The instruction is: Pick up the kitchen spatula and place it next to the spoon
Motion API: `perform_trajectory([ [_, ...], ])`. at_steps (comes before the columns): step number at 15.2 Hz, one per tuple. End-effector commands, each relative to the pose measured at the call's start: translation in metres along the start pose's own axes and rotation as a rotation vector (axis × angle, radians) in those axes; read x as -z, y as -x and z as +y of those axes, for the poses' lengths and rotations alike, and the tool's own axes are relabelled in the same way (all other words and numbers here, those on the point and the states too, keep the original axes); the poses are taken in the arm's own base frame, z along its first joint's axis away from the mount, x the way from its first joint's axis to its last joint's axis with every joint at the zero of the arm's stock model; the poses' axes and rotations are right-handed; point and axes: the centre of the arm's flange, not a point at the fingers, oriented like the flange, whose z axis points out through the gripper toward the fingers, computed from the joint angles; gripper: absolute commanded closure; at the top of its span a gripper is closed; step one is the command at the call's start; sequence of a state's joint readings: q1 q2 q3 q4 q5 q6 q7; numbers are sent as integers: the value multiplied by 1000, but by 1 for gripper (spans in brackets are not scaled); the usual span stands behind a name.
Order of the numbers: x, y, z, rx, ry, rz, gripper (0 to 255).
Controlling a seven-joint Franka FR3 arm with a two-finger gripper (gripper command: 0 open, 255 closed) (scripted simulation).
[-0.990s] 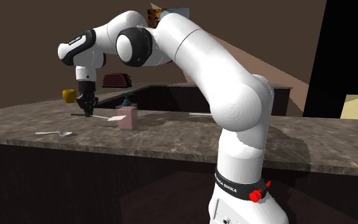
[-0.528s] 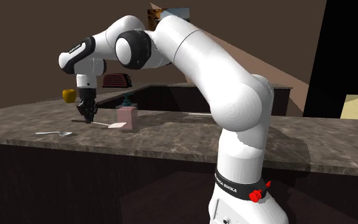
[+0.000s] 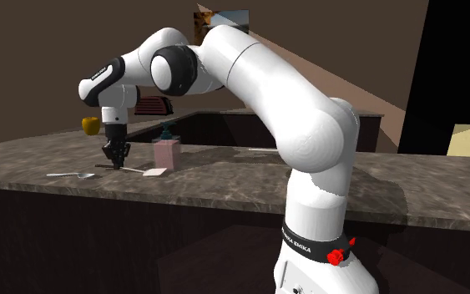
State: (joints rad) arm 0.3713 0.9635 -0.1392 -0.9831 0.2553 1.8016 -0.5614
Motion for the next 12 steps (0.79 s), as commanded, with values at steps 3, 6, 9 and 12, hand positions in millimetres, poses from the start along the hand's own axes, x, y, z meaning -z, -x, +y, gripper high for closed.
perform_trajectory([
  [3,-1,0,0,0,0,0,255],
  [6,-1,0,0,0,0,0,0],
  [9,-1,0,0,0,0,0,0],
  [12,26,0,0,0,0,0,0],
])
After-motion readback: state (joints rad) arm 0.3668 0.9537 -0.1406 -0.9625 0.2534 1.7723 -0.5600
